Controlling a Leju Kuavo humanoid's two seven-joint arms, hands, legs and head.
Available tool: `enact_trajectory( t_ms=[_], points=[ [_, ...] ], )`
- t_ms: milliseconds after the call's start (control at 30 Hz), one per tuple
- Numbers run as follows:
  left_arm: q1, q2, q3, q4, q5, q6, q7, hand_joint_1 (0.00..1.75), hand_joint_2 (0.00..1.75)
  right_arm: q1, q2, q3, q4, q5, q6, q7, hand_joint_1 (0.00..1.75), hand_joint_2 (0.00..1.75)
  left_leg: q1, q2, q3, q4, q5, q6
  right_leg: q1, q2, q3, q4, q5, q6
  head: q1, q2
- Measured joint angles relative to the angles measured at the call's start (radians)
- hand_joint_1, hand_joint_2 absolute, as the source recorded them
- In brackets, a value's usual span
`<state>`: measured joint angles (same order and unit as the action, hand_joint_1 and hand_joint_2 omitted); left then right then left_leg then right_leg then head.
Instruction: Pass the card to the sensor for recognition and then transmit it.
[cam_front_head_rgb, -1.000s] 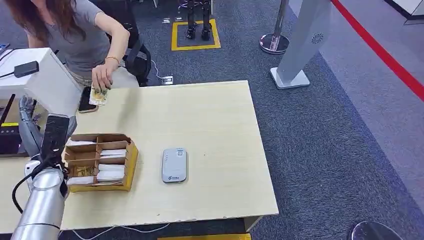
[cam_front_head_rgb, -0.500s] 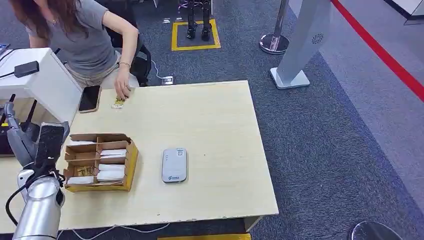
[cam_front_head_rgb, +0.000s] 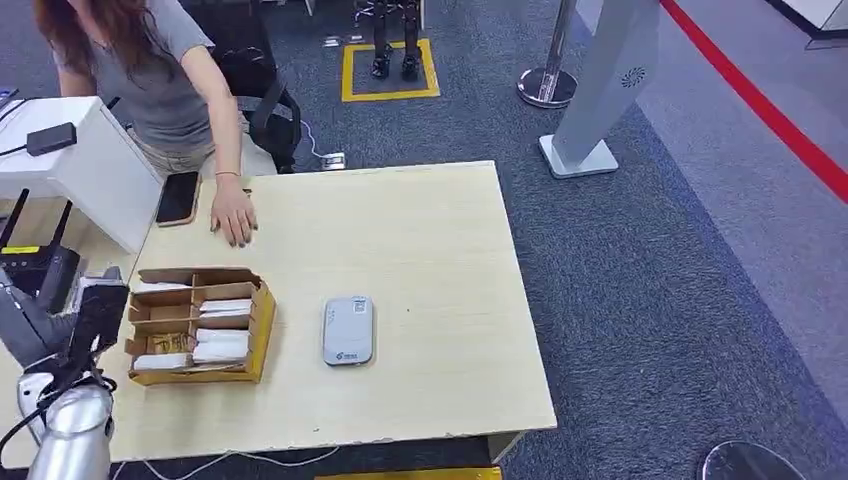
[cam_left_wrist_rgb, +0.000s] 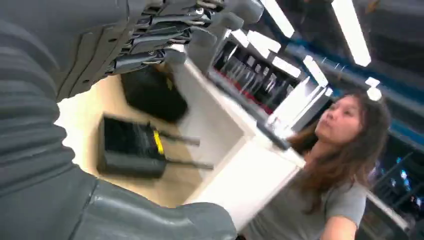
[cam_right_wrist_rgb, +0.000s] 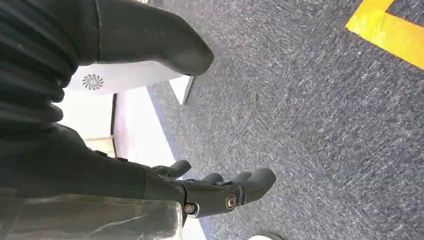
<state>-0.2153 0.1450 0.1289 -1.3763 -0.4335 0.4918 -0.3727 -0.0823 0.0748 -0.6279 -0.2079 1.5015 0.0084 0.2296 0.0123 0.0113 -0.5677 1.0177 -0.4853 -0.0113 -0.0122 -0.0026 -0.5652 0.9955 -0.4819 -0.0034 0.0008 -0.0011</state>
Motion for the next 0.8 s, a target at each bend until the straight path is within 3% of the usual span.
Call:
enact_trajectory(
  t_ms=[133,300,567,800],
  points=[
    [0.102,0.000,0.001,-0.088,-0.227,0.085,0.047,0.00,1.75,0.011,0.000,-0.012,0.000,-0.008,-0.008,-0.001,0.00,1.75,0.000,0.000,0.000,0.000,-0.001,0.000,0.000,0.000,0.000,0.000,-0.001,0.000,0.000,0.000],
    [0.244,0.014,0.001,-0.169,-0.568,0.133,0.184,0.00,1.75,0.019,0.000,-0.030,0.000,-0.024,-0.010,0.006,0.00,1.75,0.000,0.000,0.000,0.000,-0.001,0.000,0.000,0.000,0.000,0.000,-0.001,0.000,0.000,0.000],
    [0.376,0.046,0.001,-0.191,-0.804,0.133,0.300,0.00,1.75,0.023,0.000,-0.051,0.000,-0.025,-0.011,0.019,0.00,1.75,0.000,0.000,0.000,0.000,-0.001,0.000,0.000,-0.001,0.000,0.000,-0.001,0.000,0.000,0.000],
    [0.409,0.064,0.001,-0.191,-0.845,0.134,0.328,0.00,1.75,0.024,0.000,-0.056,0.000,-0.025,-0.015,0.019,0.00,1.75,0.000,-0.001,0.000,0.000,-0.001,0.000,0.000,-0.001,0.000,0.000,-0.001,0.000,0.000,0.000]
  ],
)
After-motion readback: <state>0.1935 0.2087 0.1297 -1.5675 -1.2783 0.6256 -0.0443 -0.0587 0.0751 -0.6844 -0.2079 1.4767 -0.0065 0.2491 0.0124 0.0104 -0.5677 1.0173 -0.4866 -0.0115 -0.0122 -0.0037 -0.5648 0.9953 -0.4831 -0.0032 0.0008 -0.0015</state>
